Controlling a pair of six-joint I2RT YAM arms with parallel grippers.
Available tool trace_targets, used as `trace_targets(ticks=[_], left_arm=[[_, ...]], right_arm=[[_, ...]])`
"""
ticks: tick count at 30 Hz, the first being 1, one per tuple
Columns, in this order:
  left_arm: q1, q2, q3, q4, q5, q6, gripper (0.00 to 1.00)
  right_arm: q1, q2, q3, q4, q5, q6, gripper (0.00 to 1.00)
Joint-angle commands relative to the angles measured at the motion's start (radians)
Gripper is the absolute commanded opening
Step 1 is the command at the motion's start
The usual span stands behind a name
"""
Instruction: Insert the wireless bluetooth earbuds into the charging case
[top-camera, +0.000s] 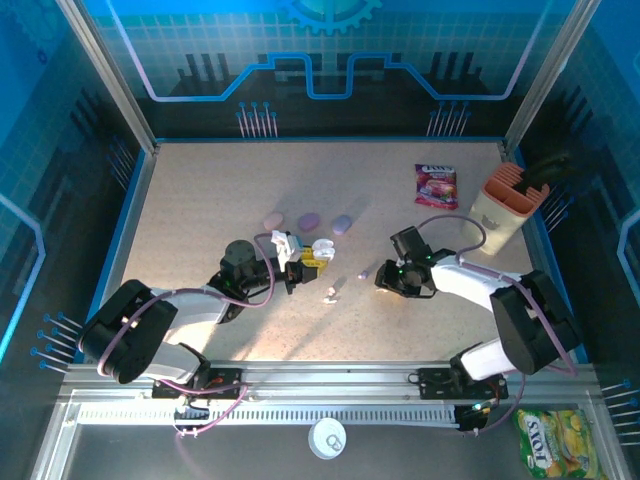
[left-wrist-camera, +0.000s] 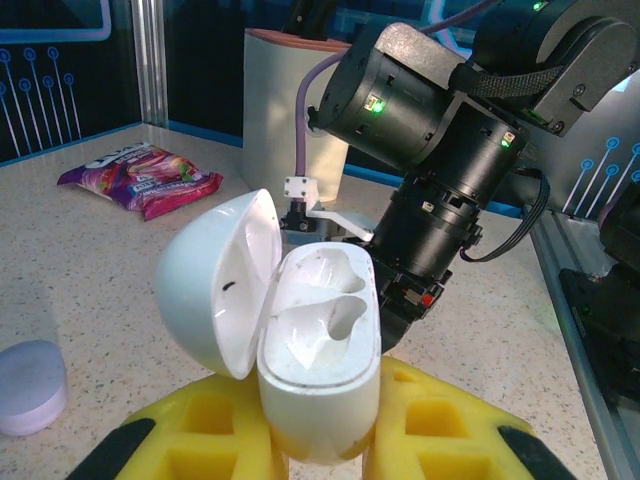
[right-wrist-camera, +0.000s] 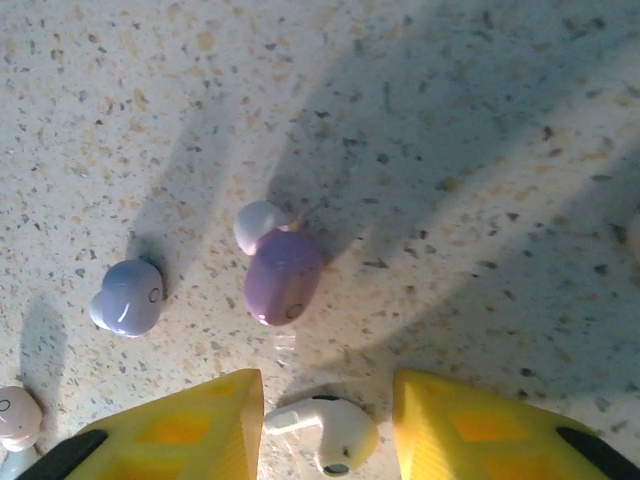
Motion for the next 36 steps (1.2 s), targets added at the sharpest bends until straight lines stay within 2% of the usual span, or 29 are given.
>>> trace_targets(ticks=[1, 9, 13, 16, 21, 36], left_arm=[[0.005, -0.028, -0.02, 0.013, 0.008, 0.04, 0.1], [0.004, -0.017, -0.032, 0.034, 0.0, 0.047, 0.1], [0.007, -0.013, -0.037, 0.044, -0.01, 0.055, 0.1], [0.016, -0.006, -0.043, 0.065, -0.005, 0.052, 0.1], [0.023, -0.002, -0.053, 0.076, 0.003, 0.051, 0.1], [0.025, 0.006, -0.059, 0.086, 0.012, 0.03, 0.1]], right_arm=[[0.042, 0.036, 0.049, 0.014, -0.025, -0.011, 0.38], [0.069, 0.054, 0.115, -0.062, 0.037, -0.055, 0.36], [0.095, 0.037, 0.164, -0.16, 0.128, -0.081, 0.37], [0.098, 0.046, 0.194, -0.251, 0.181, -0.038, 0.34], [0.101, 0.092, 0.206, -0.315, 0.141, 0.032, 0.32], [0.104, 0.157, 0.239, -0.266, 0.053, 0.049, 0.26]])
